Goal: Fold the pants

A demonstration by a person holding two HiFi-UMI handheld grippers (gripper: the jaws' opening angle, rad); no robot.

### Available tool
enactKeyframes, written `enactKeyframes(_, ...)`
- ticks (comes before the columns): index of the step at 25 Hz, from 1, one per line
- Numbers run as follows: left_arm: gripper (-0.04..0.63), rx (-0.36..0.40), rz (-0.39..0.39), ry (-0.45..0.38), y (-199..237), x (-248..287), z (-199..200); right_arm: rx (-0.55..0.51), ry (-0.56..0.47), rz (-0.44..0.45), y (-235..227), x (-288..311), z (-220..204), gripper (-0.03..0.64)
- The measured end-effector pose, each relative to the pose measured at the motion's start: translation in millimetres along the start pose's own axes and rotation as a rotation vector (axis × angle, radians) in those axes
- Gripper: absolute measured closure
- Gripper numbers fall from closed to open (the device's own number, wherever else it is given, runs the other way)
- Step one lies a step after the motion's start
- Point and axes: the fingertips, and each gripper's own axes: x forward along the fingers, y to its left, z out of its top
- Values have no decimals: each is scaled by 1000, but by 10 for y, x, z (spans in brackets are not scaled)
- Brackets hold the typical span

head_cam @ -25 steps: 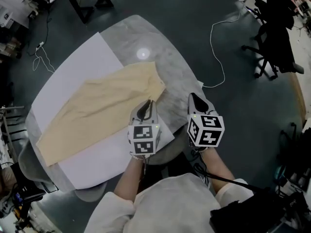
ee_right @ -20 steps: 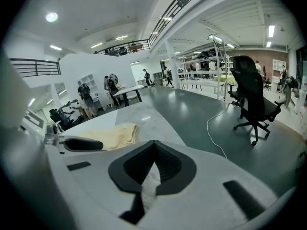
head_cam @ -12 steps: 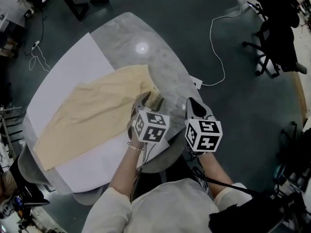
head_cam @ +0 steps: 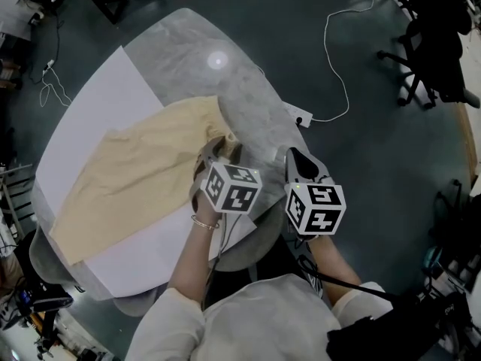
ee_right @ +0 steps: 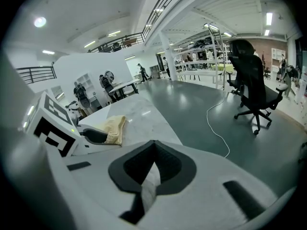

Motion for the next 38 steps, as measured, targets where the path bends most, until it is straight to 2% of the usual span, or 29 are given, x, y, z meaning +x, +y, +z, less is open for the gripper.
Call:
enactKeyframes(5, 427, 42, -51, 81, -23, 29, -2, 9, 2, 15, 1, 71, 9, 624)
enactKeyframes(7, 436, 29, -56, 94, -28, 30, 1, 16, 6, 18, -2, 86, -2, 624)
enactKeyframes(10, 485, 10, -58, 92, -32, 27, 0, 24, 11, 21, -18, 93, -21, 623)
enactKeyframes(15, 534, 97, -53, 109, 9, 37, -17, 37, 9, 16, -43, 109, -23, 624)
enactKeyframes(19, 548, 20, -51, 67, 62, -54, 11, 37, 4, 22, -25, 91, 24, 624)
enactKeyframes(24, 549, -120, -41, -42, 240, -428, 117, -4, -3, 43, 144, 38, 150, 623)
enactKeyframes(28, 549, -255, -19, -137, 561, -870, 70, -76, -22, 82, 498, -27, 327, 624)
enactKeyframes(33, 549, -328, 44, -202, 1009, -1434, -191, -189, -47, 115, 1084, -259, 503, 624)
enactKeyframes(38, 549, -402, 72, -284, 1277, -2045, -529, -253, -87, 119, 1611, -616, 557, 624)
